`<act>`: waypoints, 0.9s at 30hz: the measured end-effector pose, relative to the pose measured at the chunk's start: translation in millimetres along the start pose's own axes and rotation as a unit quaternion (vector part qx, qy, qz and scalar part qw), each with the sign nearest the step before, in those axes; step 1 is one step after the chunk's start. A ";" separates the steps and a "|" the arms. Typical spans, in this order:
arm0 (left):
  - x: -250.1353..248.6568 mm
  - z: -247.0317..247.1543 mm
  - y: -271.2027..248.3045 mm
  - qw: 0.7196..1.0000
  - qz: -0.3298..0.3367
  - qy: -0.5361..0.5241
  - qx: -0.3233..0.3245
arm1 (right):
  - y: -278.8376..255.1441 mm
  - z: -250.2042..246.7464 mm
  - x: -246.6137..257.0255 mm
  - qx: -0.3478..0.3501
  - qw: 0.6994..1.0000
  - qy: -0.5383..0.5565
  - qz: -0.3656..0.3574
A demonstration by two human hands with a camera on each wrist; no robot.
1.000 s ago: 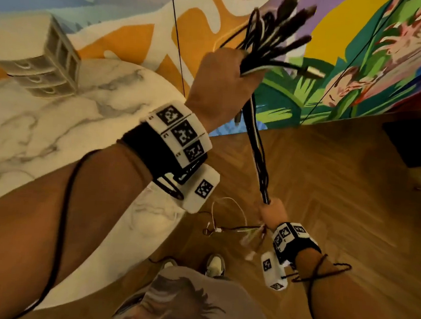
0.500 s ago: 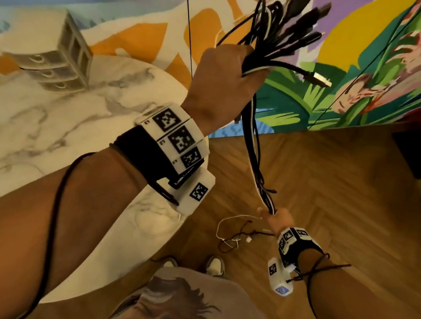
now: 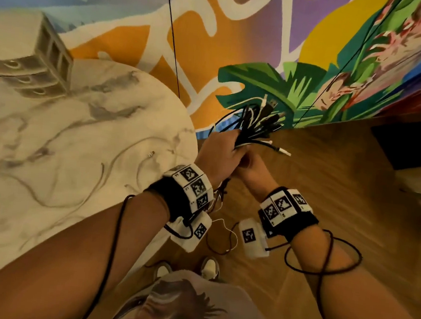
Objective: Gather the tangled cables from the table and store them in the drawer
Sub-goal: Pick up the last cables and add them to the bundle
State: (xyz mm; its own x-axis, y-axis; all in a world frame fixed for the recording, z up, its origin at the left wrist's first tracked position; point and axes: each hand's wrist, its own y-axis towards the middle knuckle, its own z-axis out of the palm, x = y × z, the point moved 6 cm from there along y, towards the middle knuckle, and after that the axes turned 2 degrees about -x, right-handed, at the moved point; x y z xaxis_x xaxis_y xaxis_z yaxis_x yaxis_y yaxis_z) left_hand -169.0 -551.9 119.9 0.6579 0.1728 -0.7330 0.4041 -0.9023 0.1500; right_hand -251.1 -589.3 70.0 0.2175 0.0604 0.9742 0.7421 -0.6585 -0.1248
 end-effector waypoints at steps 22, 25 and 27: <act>2.3 -68.9 15.2 0.963 -0.145 -0.224 -0.033 | -19.7 -63.6 -178.0 -0.050 0.901 -0.321 0.288; 2.5 -34.1 -1.0 0.942 -0.184 -0.279 0.019 | 1.1 -44.5 -153.9 -0.002 0.939 -0.284 0.194; 6.2 -15.2 -11.0 0.939 -0.200 -0.277 0.051 | 4.6 -22.8 -99.9 0.035 0.972 -0.180 0.145</act>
State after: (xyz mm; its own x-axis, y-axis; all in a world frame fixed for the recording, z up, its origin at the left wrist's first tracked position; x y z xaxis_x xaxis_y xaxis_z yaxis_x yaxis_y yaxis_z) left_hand -159.7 -534.9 123.8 0.0250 0.2991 -0.9539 0.4673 -0.8470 -0.2533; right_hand -283.8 -615.4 -23.6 0.6230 0.1471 0.7683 0.6552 -0.6346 -0.4098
